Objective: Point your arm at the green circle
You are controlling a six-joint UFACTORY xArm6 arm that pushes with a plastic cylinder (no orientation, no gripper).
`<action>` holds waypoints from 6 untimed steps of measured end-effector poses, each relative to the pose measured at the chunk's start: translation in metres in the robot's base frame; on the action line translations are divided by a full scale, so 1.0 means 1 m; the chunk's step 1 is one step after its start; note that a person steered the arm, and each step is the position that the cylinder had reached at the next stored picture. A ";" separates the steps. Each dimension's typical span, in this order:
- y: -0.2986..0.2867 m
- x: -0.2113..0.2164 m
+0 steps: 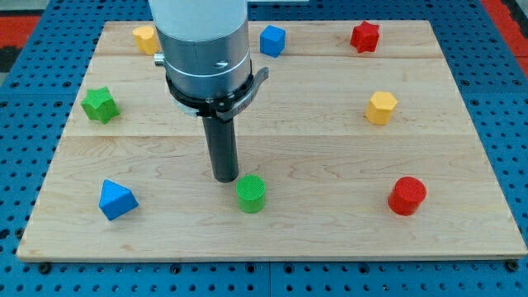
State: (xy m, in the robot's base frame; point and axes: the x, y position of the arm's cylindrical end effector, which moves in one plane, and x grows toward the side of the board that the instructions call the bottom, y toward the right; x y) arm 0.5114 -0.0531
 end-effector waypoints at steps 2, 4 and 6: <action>0.000 0.000; 0.003 0.000; 0.021 -0.013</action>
